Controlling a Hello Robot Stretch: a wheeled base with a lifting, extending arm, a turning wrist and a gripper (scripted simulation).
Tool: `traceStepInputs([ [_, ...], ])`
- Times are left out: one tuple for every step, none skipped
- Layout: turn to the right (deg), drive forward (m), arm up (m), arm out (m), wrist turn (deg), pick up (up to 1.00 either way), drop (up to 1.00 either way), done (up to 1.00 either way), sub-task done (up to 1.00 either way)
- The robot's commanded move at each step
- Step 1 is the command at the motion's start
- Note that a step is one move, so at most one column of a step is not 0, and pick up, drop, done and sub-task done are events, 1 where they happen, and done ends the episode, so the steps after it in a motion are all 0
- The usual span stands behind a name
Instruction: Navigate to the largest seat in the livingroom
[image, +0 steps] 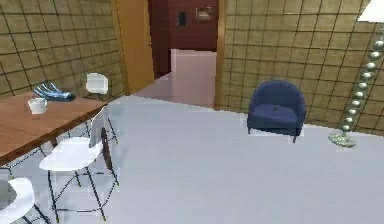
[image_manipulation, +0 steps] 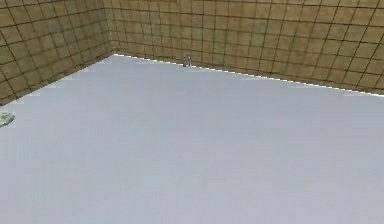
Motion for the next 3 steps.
traceStepInputs([
  [3.0,0.00,0.00,0.00,0.0,0.00,0.00,0.00,0.00],
  [0.0,1.00,0.00,0.00,0.0,0.00,0.00,0.00,0.00],
  [0.0,0.25,0.00,0.00,0.0,0.00,0.00,0.00,0.00],
])
